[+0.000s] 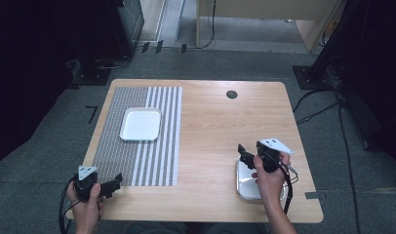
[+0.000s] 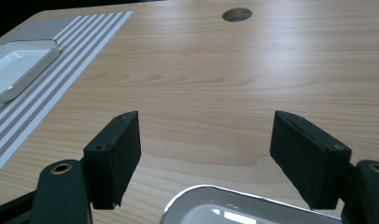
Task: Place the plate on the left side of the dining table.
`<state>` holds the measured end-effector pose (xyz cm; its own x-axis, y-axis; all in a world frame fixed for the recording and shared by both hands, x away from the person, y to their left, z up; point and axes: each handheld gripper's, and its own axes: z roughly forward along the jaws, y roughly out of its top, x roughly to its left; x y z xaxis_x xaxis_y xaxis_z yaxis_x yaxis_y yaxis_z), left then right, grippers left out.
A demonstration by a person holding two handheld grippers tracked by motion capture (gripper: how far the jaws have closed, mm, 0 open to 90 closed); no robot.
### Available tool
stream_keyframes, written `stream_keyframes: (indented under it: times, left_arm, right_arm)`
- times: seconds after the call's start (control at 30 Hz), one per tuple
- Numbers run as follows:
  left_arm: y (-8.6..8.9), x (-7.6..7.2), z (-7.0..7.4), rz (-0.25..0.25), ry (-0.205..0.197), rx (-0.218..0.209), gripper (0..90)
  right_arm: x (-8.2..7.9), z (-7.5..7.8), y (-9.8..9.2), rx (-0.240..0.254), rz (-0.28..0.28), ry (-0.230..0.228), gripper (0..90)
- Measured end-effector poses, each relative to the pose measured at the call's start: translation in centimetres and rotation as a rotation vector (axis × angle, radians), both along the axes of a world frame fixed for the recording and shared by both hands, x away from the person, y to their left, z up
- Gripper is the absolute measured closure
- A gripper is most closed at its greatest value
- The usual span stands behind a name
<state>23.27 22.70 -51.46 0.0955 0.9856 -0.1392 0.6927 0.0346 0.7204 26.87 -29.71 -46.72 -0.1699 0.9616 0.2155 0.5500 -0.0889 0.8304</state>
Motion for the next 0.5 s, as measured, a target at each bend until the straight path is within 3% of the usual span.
stream_keyframes:
  times: [0.5]
  left_arm:
    - [0.6, -0.6, -0.2, 0.006, -0.006, 0.036, 0.0]
  right_arm:
    - [-1.8, -0.7, -5.6, 0.015, -0.116, 0.011, 25.3]
